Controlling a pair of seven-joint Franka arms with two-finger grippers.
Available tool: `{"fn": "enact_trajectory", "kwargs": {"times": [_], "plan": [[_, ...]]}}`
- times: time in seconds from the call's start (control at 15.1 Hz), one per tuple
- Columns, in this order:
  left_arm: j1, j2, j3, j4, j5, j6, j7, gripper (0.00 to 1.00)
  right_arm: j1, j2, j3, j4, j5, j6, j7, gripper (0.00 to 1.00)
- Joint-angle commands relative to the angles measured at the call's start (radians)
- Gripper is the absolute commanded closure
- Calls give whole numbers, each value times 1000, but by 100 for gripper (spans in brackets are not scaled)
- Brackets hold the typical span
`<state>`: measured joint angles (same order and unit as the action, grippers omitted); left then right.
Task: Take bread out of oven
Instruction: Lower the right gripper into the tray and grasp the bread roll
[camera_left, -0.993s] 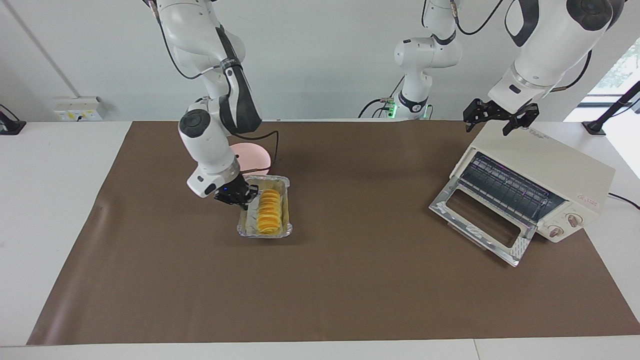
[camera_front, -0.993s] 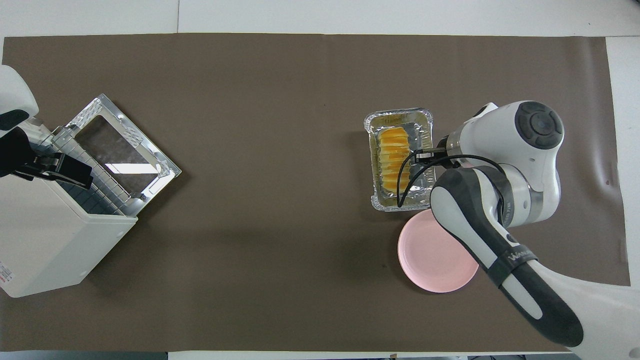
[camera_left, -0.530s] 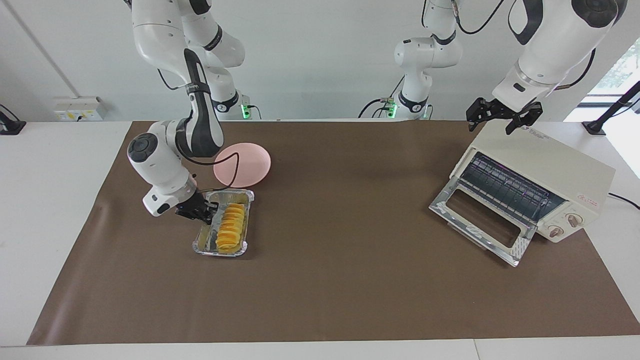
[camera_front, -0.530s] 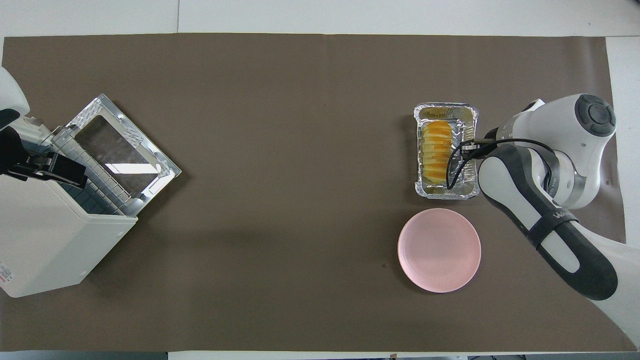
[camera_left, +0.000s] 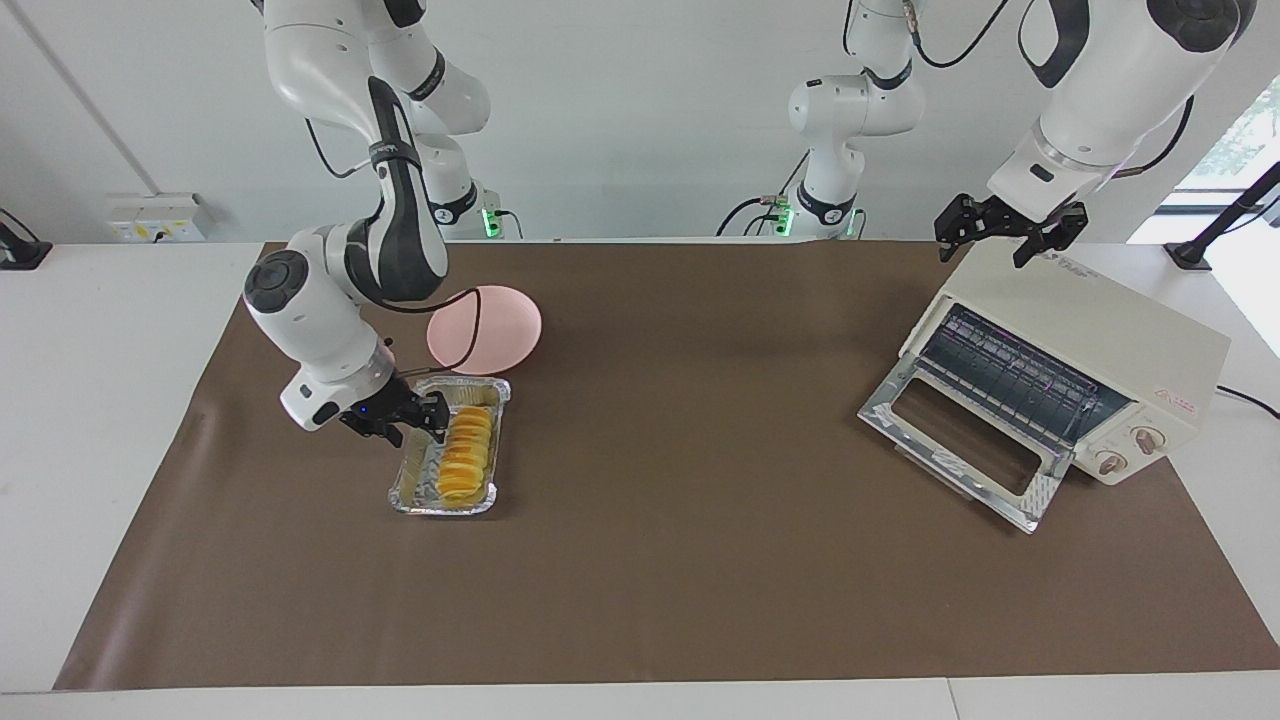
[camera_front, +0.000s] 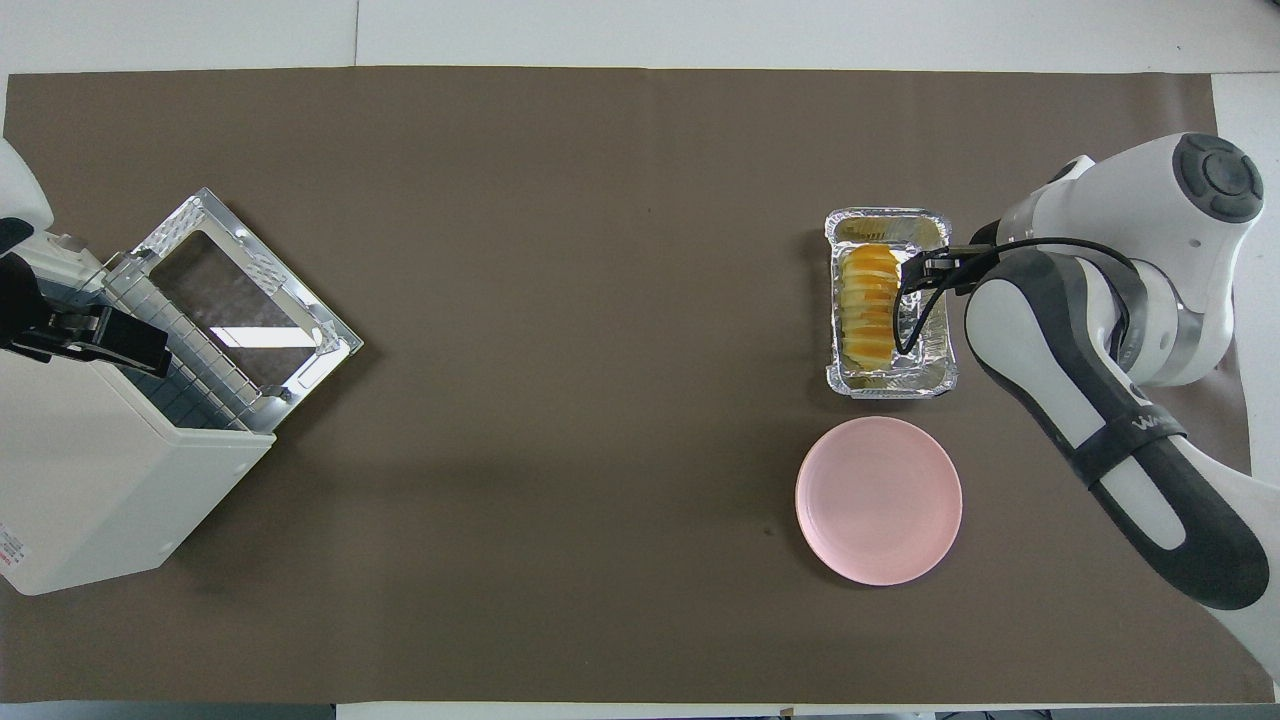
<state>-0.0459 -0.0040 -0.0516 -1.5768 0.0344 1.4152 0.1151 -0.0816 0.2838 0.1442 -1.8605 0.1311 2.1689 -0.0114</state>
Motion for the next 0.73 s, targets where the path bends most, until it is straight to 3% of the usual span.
{"fn": "enact_trajectory", "kwargs": {"times": [0.0, 0.46, 0.66], "plan": [[9, -19, -7, -15, 16, 10, 8, 0, 49, 8, 2, -11, -4, 18, 78, 0], [9, -19, -7, -15, 16, 10, 6, 0, 52, 6, 3, -97, 5, 80, 108, 0], [9, -19, -7, -15, 16, 10, 8, 0, 52, 2, 5, -147, 12, 124, 107, 14]]}}
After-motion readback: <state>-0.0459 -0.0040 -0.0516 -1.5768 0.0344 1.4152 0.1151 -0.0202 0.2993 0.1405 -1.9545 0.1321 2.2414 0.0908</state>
